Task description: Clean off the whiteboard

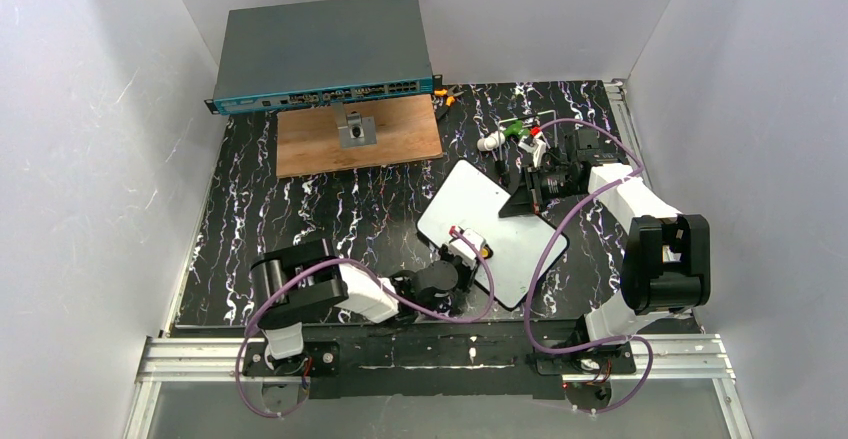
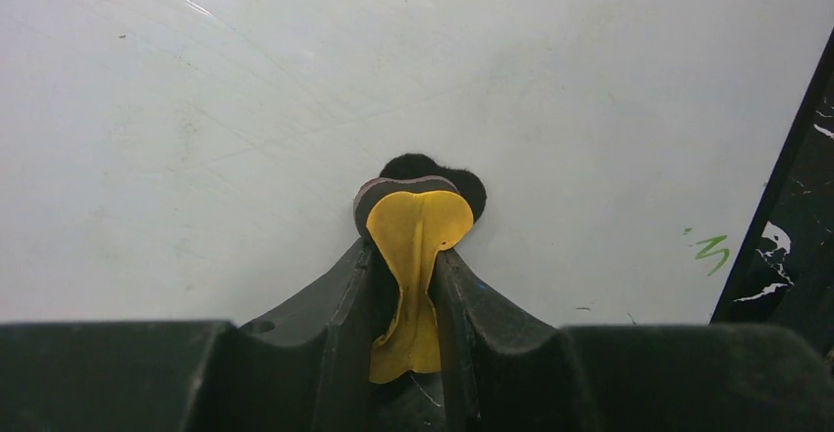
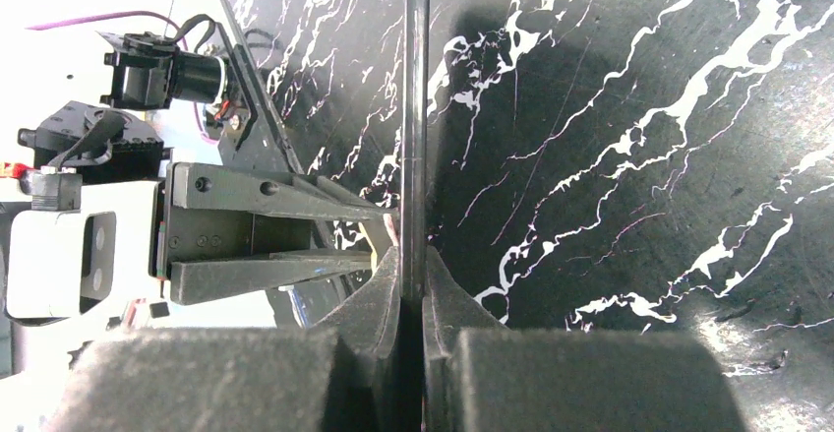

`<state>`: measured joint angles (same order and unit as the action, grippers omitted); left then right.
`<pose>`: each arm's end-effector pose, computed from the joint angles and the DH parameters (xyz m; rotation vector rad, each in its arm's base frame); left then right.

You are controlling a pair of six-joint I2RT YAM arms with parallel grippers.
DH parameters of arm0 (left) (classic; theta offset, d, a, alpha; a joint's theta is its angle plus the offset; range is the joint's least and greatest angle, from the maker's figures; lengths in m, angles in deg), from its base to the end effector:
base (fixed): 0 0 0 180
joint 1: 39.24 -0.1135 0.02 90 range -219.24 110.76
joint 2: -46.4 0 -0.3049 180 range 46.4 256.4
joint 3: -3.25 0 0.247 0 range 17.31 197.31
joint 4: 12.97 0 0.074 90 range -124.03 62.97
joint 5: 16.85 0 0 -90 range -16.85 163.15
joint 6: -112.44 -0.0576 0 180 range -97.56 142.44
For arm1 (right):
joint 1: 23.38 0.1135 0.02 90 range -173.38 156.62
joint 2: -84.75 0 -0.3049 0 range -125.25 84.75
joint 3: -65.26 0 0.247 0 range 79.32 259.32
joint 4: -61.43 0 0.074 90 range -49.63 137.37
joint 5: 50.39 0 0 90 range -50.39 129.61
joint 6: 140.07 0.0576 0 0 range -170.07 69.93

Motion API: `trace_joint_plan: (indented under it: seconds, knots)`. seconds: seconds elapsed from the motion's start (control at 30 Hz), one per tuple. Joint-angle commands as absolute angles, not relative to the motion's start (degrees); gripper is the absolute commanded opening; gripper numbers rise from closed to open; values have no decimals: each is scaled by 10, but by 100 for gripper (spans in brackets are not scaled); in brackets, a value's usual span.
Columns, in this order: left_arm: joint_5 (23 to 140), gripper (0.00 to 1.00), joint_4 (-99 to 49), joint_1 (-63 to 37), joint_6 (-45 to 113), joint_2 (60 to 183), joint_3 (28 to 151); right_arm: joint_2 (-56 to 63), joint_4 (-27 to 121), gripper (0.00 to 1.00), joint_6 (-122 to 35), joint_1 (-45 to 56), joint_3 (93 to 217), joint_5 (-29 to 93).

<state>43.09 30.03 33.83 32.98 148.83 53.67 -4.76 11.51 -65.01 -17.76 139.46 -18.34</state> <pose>0.1324 -0.3360 0.1972 0.5502 1.6587 -0.6287 0.2932 0.0779 0.2582 -0.7025 2.2675 1.2585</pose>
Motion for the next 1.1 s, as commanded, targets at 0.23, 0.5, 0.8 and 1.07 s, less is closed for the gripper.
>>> trace_joint_plan:
  seconds: [0.23,0.5,0.8,1.07]
  knots:
    - [472,0,284,408,222,1524,605,-47,93,1,-642,-173,1399,-243]
    - [467,0,293,436,183,1554,630,-46,92,1,-642,-173,1400,-244]
    - [404,0,321,354,292,1499,544,-45,92,1,-643,-173,1400,-245]
    - [436,0,337,397,209,1509,572,-45,96,1,-634,-173,1399,-253]
